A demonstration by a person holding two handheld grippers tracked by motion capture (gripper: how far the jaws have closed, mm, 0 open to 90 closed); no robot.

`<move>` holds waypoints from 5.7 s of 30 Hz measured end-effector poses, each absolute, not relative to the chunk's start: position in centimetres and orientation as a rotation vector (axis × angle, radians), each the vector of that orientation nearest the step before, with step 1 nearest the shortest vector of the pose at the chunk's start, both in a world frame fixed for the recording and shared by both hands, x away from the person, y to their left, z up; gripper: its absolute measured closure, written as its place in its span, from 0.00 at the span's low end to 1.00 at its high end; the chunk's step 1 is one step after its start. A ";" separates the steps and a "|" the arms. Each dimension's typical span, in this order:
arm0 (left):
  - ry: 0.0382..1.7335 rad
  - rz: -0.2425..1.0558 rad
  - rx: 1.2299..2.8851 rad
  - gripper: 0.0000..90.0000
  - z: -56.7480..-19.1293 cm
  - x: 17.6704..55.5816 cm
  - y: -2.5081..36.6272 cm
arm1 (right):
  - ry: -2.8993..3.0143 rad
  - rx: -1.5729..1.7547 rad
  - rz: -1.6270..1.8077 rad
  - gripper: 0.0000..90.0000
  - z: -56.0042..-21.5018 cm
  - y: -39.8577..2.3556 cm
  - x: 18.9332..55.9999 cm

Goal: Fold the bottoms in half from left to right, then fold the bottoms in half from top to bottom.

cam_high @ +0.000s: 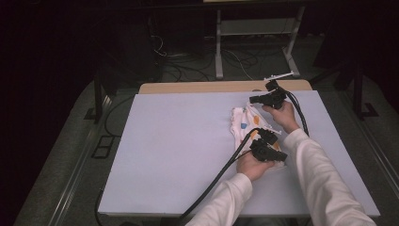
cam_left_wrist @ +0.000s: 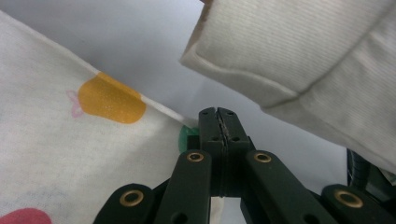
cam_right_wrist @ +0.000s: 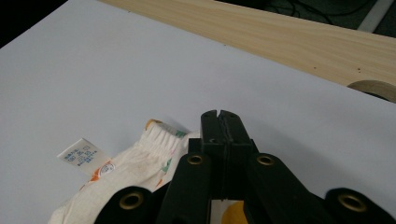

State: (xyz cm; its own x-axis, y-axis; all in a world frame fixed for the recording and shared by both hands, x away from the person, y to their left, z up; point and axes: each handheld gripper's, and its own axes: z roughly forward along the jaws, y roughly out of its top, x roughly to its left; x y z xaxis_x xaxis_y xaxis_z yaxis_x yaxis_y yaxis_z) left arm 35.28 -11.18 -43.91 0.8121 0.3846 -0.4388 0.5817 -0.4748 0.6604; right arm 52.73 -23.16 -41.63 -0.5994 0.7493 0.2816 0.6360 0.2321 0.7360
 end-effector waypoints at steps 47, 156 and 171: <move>0.650 -0.041 2.001 0.00 -42.0 33.6 -3.8 | 2.200 1.371 1.450 0.01 -40.1 -25.7 48.0; 0.990 0.048 1.944 0.00 -45.0 47.7 3.5 | 2.206 1.593 1.337 0.13 -44.0 -28.6 48.2; 1.035 -0.048 1.921 0.17 -46.0 48.5 2.2 | 2.247 1.607 1.336 0.38 -45.0 -27.6 48.7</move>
State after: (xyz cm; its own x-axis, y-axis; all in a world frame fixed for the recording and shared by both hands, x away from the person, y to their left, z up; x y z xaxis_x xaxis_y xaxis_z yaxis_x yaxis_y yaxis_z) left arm 48.50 2.22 -45.99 0.6452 0.6390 -0.4188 0.6753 -0.2207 0.7038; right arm 48.68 -27.56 -45.04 -0.4497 0.7974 0.4024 0.7344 0.0736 0.6748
